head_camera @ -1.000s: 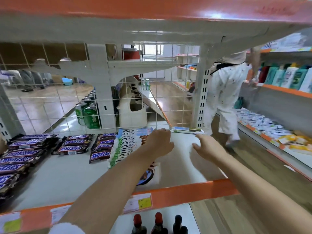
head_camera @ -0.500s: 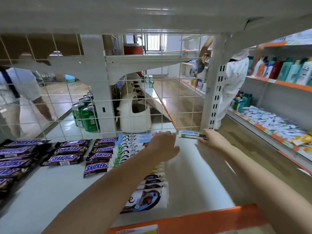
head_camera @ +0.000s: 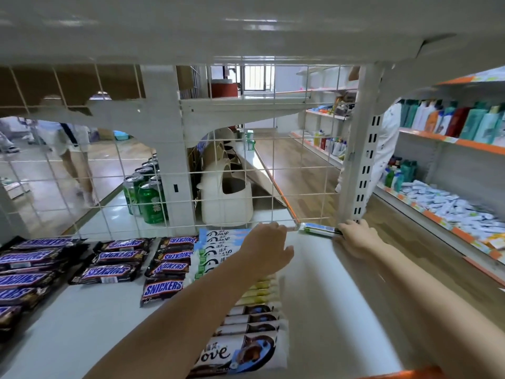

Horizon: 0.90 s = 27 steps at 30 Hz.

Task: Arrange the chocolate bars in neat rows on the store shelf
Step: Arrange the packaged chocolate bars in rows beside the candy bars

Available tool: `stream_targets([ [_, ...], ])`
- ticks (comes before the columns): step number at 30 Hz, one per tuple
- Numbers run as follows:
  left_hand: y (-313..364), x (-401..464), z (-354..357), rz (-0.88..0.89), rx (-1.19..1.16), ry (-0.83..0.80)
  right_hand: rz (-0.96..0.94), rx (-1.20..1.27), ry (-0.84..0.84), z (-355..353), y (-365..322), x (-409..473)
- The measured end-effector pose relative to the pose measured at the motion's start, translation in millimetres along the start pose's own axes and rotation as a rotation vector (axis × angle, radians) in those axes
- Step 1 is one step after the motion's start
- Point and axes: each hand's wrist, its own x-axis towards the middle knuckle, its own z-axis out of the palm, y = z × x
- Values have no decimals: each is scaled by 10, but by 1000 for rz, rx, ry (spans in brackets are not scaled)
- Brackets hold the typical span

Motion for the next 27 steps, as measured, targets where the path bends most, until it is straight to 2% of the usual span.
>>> stream_targets([
  [10,-103,-85,-72,-11,12,41,50,-14,14,-57,-108,1],
  [17,-139,-328,-222,-24,-3,56,-101,-45,160,-231,-176,-347],
  [22,-95,-609,-408,-40,-17,48,-236,-16,370,-480,-301,-783],
  [25,-21,-831,-499,-51,-20,34,-413,-243,542,-678,-396,-1078],
  [27,20,-996,-549,-55,-34,61,-488,-201,622,-754,-455,-1244],
])
